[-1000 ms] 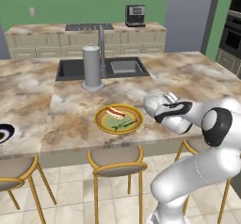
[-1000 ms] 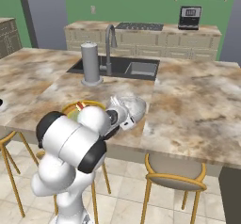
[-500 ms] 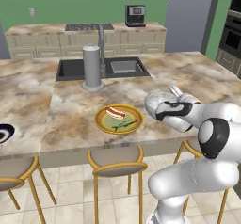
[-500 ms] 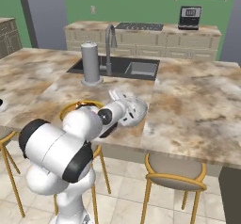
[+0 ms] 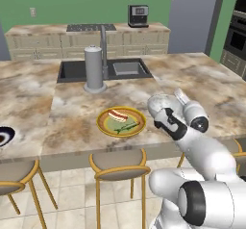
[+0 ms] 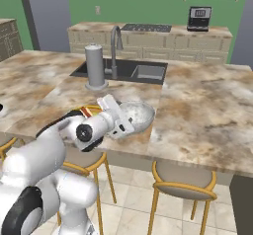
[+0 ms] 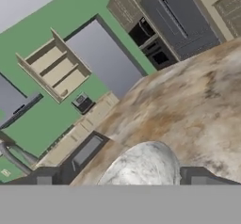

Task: Take the smaller bowl and place it next to the appetizer plate on the dining counter , and place the larger bowl next to the plate with cooked food.

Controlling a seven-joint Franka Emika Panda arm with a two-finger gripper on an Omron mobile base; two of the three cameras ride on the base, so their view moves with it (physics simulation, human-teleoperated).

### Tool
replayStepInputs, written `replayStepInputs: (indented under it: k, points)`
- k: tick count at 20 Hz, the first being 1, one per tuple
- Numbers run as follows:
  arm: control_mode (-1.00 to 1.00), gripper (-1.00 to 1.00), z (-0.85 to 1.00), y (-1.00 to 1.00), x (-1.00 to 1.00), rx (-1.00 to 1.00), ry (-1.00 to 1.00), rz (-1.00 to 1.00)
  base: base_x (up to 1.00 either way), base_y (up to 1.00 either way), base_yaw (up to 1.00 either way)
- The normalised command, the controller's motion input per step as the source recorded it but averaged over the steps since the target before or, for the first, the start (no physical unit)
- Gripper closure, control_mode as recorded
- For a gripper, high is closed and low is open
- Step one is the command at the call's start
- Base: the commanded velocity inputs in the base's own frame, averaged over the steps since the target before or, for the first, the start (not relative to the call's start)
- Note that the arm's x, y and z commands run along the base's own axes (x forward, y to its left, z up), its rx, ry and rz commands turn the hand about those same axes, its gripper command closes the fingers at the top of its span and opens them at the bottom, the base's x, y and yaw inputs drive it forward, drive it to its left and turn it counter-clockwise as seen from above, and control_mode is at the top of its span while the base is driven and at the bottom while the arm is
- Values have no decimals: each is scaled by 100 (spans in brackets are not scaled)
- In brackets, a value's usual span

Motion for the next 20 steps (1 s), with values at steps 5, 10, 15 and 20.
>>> replayStepInputs:
  k: [5,10,15,20]
  points:
    - [-100,-100,100,39,-100,2,17,-1,0,0,0]
    - [-100,-100,100,47,-100,0,19,0,0,0,0]
    - [-100,-100,88,55,-100,3,31,4,0,0,0]
    - [-100,-100,-14,-1,-86,8,12,8,0,0,0]
